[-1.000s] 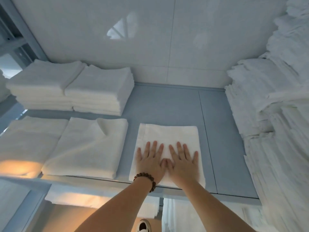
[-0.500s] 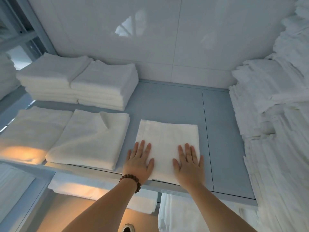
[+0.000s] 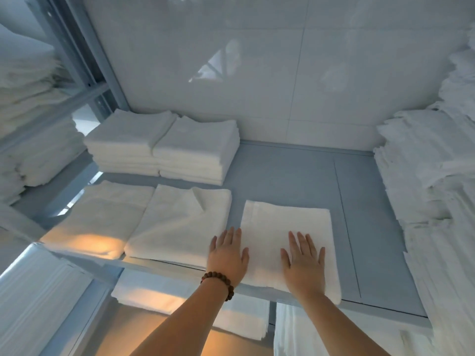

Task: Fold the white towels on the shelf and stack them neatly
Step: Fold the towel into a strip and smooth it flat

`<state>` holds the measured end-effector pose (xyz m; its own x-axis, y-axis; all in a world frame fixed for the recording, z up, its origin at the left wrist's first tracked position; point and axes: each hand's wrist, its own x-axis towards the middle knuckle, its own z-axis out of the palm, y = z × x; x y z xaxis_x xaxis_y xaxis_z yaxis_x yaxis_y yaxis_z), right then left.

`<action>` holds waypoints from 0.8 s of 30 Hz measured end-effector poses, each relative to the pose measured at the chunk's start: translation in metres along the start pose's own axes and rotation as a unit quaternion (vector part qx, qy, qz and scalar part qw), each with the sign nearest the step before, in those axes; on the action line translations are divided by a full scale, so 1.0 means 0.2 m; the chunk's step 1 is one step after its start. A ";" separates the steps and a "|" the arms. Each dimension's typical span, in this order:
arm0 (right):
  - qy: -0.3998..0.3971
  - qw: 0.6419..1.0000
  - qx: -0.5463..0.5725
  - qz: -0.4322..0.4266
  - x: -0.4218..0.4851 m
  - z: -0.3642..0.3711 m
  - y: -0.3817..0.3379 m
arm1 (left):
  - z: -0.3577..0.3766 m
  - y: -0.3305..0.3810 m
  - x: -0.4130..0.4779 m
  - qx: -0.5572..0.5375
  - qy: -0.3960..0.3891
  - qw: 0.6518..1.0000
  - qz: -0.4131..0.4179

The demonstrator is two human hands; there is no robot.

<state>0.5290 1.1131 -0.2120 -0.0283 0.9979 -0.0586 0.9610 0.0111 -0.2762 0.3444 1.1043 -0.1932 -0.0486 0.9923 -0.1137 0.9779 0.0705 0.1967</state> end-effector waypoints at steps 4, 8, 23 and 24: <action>0.024 0.999 0.023 -0.030 -0.03 0.02 -0.28 | -0.08 -0.19 -0.04 0.012 0.016 1.000 0.008; 0.029 0.998 0.024 -0.051 -0.02 0.09 -0.56 | -0.14 -0.43 -0.04 0.022 0.015 1.000 0.009; -0.034 0.999 0.011 -0.001 0.05 0.42 -1.42 | -0.31 -1.30 0.17 0.005 -0.027 0.996 0.085; -0.034 0.999 0.010 0.001 0.06 0.42 -1.44 | -0.30 -1.32 0.18 0.006 -0.034 0.995 0.089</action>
<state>0.2281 1.1165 -0.2145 -0.0461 0.9912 -0.1245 0.9553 0.0074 -0.2955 0.0731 1.1277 -0.1906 0.1394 0.9797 -0.1441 0.9723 -0.1078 0.2074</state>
